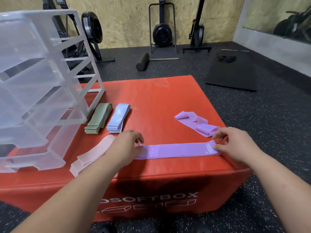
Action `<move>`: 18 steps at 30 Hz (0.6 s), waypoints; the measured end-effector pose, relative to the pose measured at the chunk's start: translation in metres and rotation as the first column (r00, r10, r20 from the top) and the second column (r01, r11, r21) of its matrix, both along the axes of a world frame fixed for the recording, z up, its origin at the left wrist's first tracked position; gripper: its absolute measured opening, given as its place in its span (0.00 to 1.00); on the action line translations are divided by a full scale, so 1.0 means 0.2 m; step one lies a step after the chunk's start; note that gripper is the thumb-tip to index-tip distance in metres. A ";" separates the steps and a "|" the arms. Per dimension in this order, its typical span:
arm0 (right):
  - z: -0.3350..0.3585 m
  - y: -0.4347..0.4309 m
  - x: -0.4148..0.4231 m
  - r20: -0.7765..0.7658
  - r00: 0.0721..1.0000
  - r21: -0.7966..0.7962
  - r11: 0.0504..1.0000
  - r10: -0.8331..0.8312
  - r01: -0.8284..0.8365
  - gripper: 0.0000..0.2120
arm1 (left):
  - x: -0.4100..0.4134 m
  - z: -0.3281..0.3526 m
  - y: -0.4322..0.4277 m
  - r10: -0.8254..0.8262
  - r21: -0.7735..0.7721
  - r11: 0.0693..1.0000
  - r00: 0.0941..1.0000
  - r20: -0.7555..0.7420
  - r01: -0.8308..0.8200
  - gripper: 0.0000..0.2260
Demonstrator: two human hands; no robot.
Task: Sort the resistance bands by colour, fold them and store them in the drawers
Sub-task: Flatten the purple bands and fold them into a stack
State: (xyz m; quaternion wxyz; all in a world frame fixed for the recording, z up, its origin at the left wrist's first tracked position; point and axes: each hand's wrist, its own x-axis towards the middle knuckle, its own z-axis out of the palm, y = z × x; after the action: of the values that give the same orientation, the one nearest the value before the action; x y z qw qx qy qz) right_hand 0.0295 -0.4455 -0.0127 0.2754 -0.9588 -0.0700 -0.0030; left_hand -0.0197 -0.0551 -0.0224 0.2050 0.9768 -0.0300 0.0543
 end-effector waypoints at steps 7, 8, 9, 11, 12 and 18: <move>0.02 -0.06 -0.02 -0.101 0.972 -0.104 0.969 0.212 -0.222 0.27 | -0.01 -0.01 0.03 -0.240 0.099 0.963 0.965 -0.110 0.251 0.26; 0.02 -0.06 -0.02 -0.110 0.970 -0.126 0.965 0.216 -0.229 0.27 | -0.01 -0.01 0.03 -0.249 0.097 0.961 0.961 -0.118 0.261 0.28; 0.01 -0.06 -0.02 -0.114 0.969 -0.134 0.963 0.218 -0.232 0.27 | -0.01 -0.01 0.03 -0.245 0.096 0.962 0.963 -0.112 0.256 0.28; 0.01 -0.06 -0.01 -0.112 0.971 -0.117 0.967 0.212 -0.225 0.25 | -0.01 -0.01 0.04 -0.240 0.090 0.965 0.966 -0.092 0.248 0.26; 0.01 -0.06 -0.01 -0.110 0.972 -0.115 0.969 0.207 -0.220 0.25 | -0.01 -0.01 0.04 -0.242 0.088 0.964 0.966 -0.089 0.250 0.25; 0.02 -0.06 0.01 -0.155 0.962 -0.056 0.970 0.225 -0.236 0.24 | 0.01 0.00 0.04 -0.262 0.091 0.959 0.961 -0.089 0.270 0.24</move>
State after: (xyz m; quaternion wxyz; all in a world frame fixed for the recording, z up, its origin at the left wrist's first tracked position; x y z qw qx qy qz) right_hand 0.0316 -0.4579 -0.0089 0.2426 -0.9512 -0.1606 0.1027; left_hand -0.0187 -0.0466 -0.0234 0.1612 0.9744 -0.1560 -0.0125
